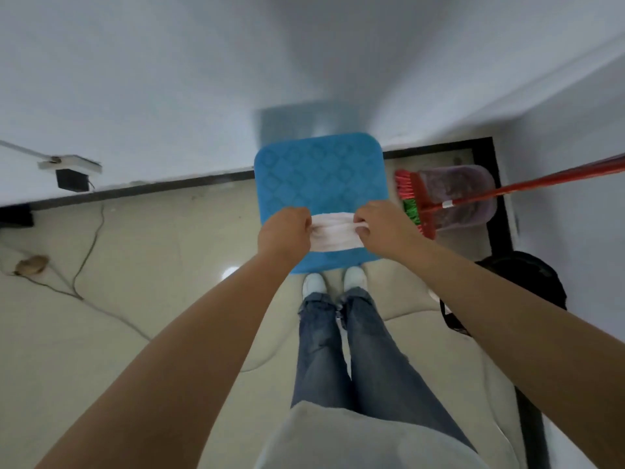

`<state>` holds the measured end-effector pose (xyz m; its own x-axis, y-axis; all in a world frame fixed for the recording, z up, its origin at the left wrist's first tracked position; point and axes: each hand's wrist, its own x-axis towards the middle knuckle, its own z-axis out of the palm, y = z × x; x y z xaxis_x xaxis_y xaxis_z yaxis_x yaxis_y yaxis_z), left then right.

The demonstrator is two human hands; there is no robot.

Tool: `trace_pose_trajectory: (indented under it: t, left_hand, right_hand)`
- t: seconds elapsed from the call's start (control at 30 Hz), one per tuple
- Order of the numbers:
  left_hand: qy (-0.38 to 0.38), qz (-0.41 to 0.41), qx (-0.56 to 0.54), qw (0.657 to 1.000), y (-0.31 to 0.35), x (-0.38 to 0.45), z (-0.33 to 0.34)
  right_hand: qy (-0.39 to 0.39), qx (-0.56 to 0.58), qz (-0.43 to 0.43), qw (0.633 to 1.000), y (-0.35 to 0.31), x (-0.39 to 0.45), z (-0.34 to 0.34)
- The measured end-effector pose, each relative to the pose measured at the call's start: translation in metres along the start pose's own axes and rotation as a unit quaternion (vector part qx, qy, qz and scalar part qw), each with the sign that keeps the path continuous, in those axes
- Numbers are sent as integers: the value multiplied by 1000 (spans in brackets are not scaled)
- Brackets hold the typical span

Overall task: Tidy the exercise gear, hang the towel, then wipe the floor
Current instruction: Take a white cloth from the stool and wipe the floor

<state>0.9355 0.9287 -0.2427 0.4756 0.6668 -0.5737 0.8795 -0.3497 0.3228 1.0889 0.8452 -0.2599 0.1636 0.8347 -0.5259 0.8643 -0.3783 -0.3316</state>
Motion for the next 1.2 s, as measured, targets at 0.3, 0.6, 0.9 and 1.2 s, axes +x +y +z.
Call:
trace_pose_trajectory:
  t: [0.3,0.6,0.9,1.2]
  left_hand:
    - [61,-47,-90,993,-16,84,36]
    - [22,-76,-128,989,-16,65,81]
    - [91,-153,-150,972,-24,67,78]
    - [111,-114,-128,979,-26,98,69]
  right_hand:
    - [61,26,34,997,22,76,30]
    - [99,80,38,991,29,51,78]
    - [153,36,83,984,32,59,71]
    - [92,-5,51,994,41,98,52]
